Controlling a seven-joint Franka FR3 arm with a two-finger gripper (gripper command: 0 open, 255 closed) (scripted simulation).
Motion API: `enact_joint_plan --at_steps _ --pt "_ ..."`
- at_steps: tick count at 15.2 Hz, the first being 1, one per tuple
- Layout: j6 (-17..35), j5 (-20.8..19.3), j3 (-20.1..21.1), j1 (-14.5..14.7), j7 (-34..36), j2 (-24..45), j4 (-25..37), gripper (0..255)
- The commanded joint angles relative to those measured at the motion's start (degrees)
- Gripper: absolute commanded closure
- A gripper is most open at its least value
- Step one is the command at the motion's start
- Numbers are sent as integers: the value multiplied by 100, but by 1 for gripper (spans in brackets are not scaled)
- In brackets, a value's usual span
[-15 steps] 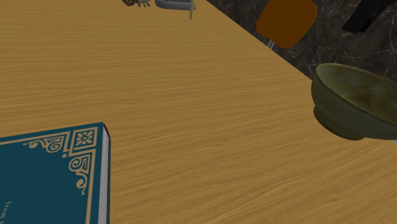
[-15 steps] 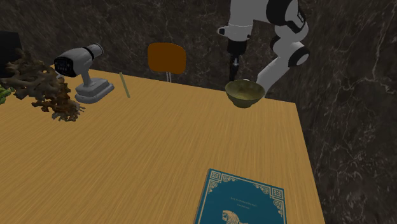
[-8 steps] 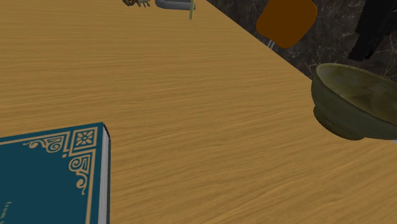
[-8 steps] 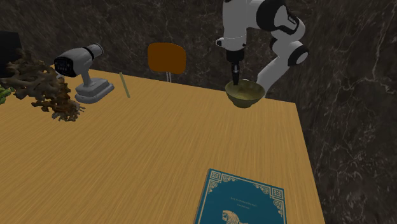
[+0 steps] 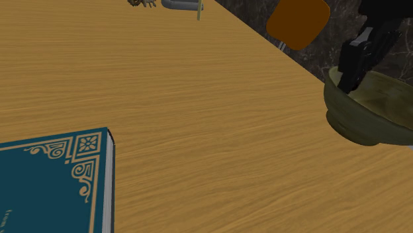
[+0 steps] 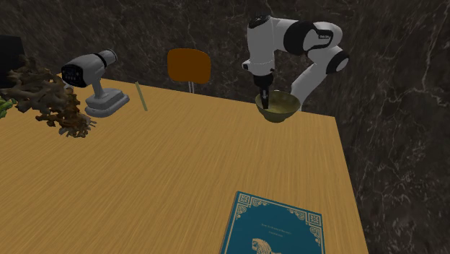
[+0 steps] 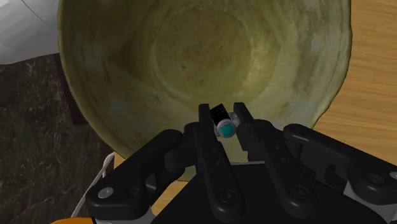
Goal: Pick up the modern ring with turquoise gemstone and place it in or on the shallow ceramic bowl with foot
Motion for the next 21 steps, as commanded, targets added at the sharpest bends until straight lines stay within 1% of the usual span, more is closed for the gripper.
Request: enact_joint_plan --at_steps 1,3,10,11,12,13,14,15,16,20,21 --pt "69 -16 21 195 97 -1437 -99 255" --pt "206 -32 5 319 153 -1517 -324 255" --pt "273 -168 -121 677 391 -1437 -339 255" --pt "256 -306 -312 668 183 -1629 -557 0" --pt "205 -326 -380 691 124 -1830 -725 0" --pt "286 -281 -283 675 207 -1618 -580 0" --pt "496 -259 -270 694 170 -1775 -944 0" --pt "397 -358 -391 669 63 -1779 -862 0" --pt "293 -212 -162 791 466 -1414 -344 0" --pt "-250 -359 -288 896 640 -896 703 0" --pt "-247 -367 -297 920 655 -892 703 0"
